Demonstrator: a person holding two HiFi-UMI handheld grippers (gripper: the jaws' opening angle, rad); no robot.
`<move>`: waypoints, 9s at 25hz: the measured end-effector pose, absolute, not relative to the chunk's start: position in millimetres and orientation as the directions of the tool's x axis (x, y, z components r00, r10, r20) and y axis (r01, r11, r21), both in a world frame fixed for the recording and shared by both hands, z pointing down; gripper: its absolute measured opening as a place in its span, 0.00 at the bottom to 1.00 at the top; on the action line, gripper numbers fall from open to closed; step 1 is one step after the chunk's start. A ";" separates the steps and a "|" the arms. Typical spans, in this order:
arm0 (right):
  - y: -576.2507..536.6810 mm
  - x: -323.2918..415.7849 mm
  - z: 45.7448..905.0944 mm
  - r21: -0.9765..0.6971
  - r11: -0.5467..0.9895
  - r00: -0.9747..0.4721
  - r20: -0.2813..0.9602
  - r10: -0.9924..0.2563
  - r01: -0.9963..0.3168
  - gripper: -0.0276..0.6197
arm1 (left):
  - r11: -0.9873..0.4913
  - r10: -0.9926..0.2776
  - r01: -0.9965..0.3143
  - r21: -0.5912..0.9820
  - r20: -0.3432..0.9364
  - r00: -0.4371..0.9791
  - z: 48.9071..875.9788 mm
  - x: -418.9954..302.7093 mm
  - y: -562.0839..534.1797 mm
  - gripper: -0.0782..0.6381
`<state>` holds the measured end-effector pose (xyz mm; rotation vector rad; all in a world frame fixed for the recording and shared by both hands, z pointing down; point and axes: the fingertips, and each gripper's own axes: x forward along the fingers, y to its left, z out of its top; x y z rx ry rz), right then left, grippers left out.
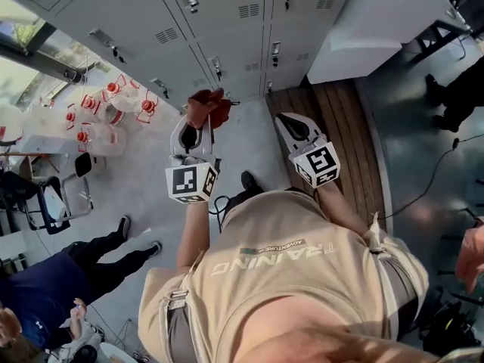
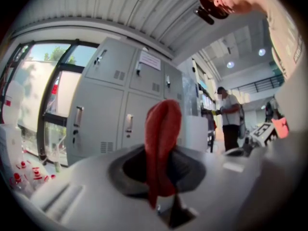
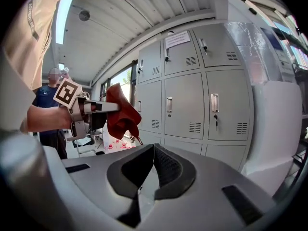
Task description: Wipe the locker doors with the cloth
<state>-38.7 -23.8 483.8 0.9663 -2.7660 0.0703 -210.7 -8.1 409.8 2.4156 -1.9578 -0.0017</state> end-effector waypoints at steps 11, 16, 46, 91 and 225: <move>-81.9 -39.9 491.7 0.001 0.706 -0.684 0.245 -0.687 -0.708 0.07 | -0.284 -0.959 -0.958 -0.040 0.021 0.283 409.4 -226.0 -83.4 0.21; -113.4 -21.5 504.9 -0.037 0.696 -0.682 0.243 -0.689 -0.717 0.07 | -0.267 -0.963 -0.962 -0.059 0.044 0.265 412.3 -221.0 -118.4 0.21; -251.7 -66.0 465.6 0.031 0.851 -0.840 0.151 -0.522 -0.523 0.07 | 0.147 -0.989 -0.616 -0.774 -0.133 -0.069 206.1 -253.3 -272.2 0.21; -222.3 -49.2 508.0 -0.002 0.807 -0.779 0.263 -0.569 -0.590 0.07 | -0.465 -0.830 -0.409 -0.785 0.547 -0.108 579.0 -251.7 -351.7 0.21; -302.8 13.7 495.5 0.051 0.771 -0.720 0.323 -0.614 -0.635 0.07 | -0.469 -0.875 -0.142 -0.872 0.480 -0.057 505.1 -96.9 -406.5 0.21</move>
